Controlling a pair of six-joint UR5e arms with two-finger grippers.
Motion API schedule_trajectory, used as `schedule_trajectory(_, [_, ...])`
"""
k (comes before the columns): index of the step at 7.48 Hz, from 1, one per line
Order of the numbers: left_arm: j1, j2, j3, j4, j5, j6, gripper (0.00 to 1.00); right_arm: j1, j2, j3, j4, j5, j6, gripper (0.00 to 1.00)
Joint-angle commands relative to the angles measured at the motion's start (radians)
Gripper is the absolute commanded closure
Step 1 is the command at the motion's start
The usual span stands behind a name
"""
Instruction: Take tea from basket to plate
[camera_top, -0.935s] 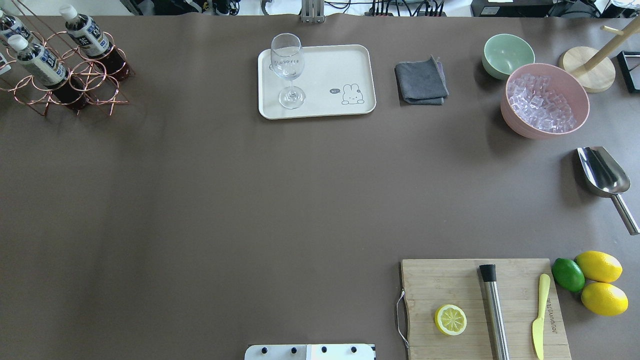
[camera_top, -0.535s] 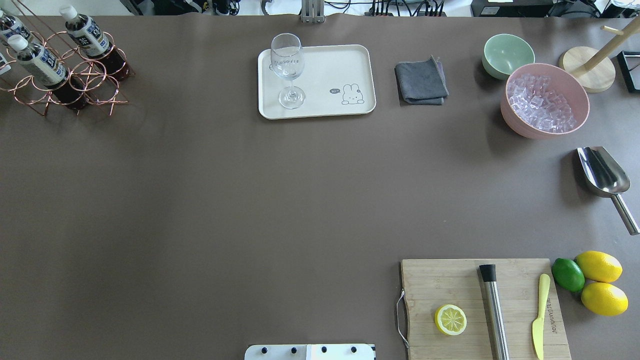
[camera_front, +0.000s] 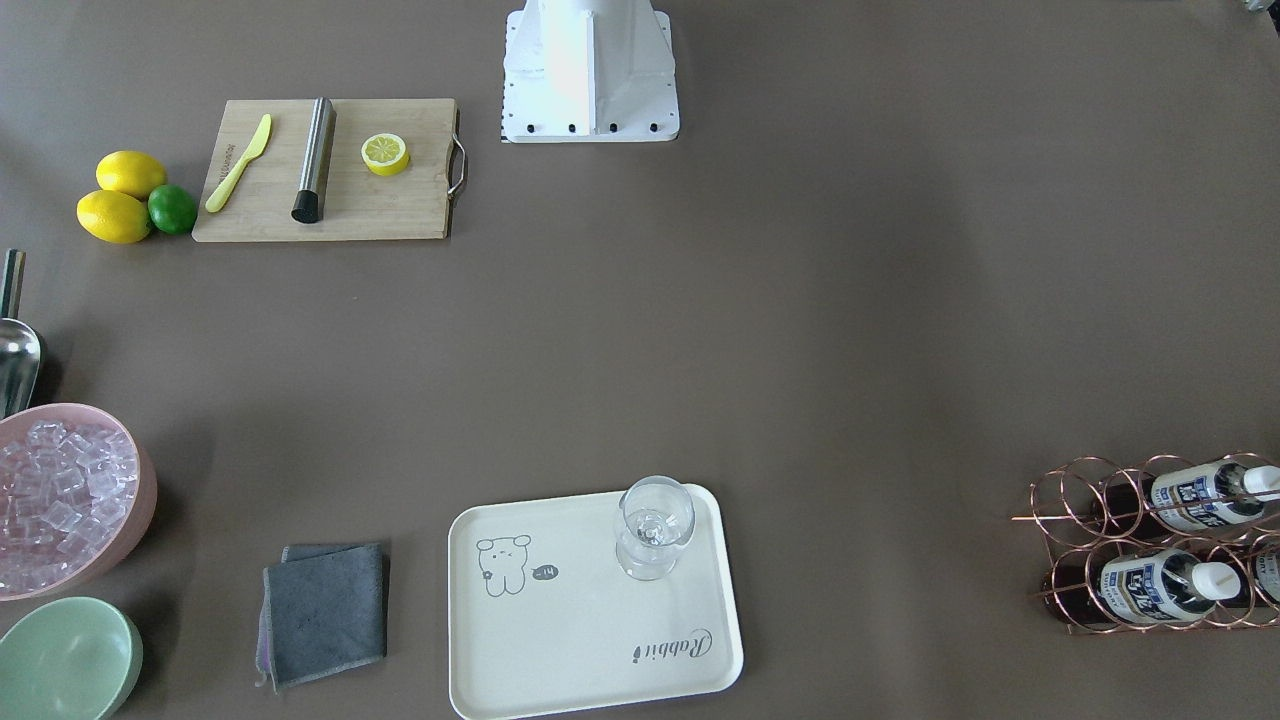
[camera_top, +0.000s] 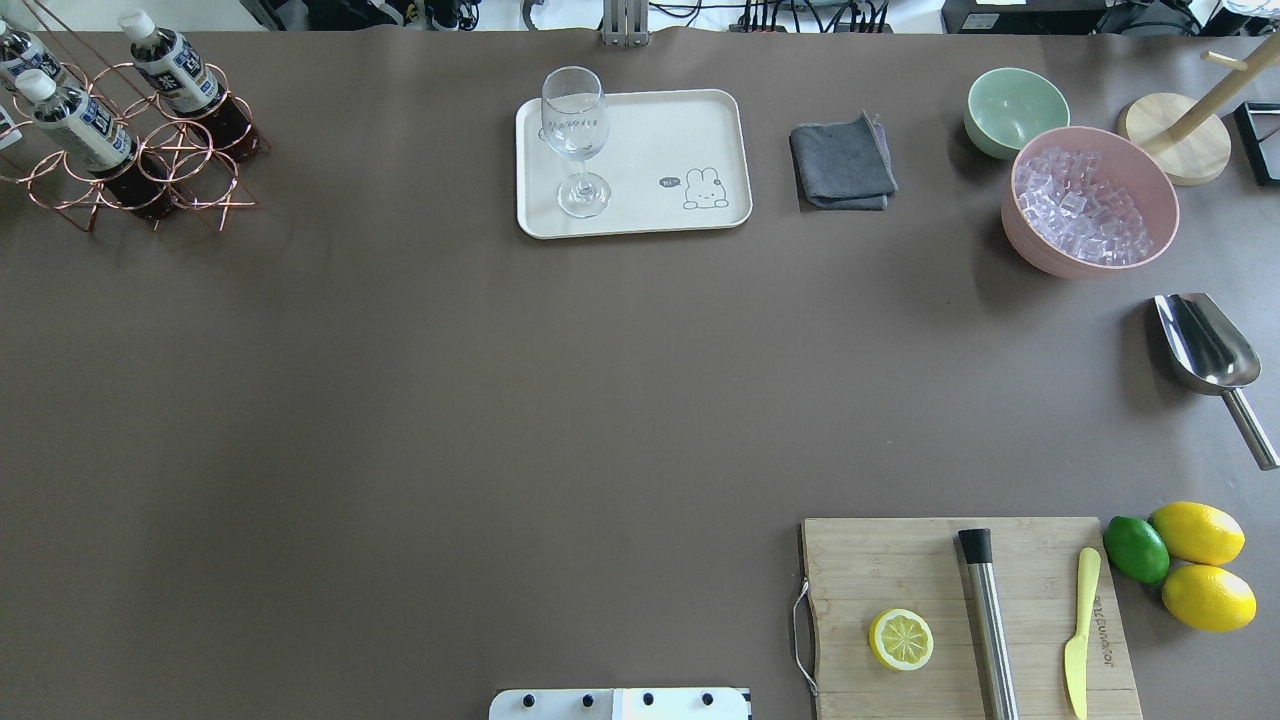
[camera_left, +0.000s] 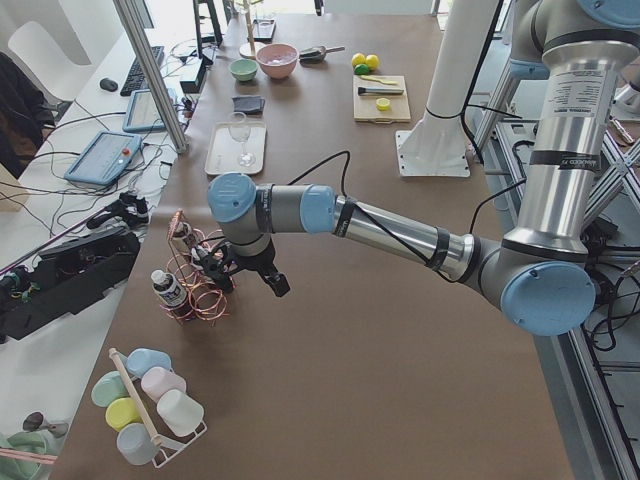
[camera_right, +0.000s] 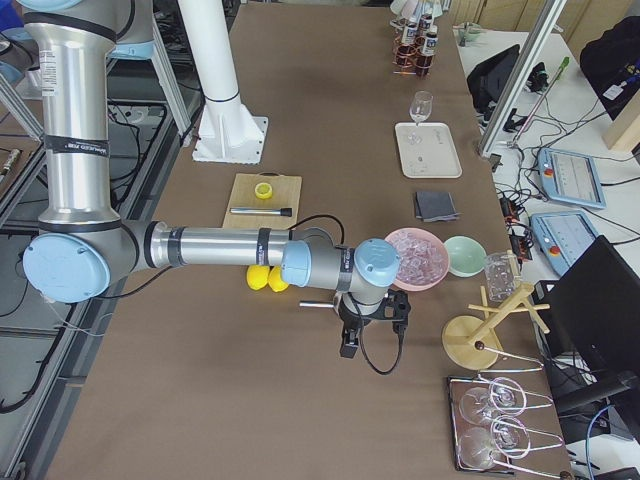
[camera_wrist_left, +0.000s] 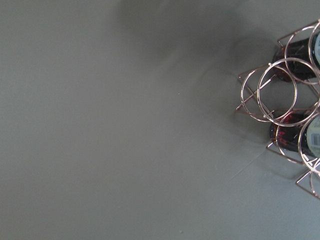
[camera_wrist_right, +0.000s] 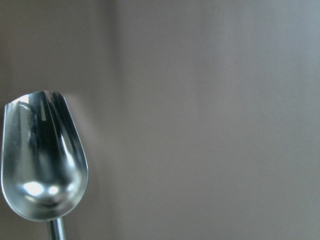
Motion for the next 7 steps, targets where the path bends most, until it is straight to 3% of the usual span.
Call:
schedule_trajectory(1, [-0.001,-0.064,0.027,0.006,-0.008,-0.285,0.02,-0.012,0.016,-0.039,0.001,0.005,-0.021,0.00])
schedule_trajectory(7, [-0.009,-0.284,0.243,-0.005,0.005,-0.513,0.02,-0.013,0.018,-0.044,0.002,0.002,-0.021,0.00])
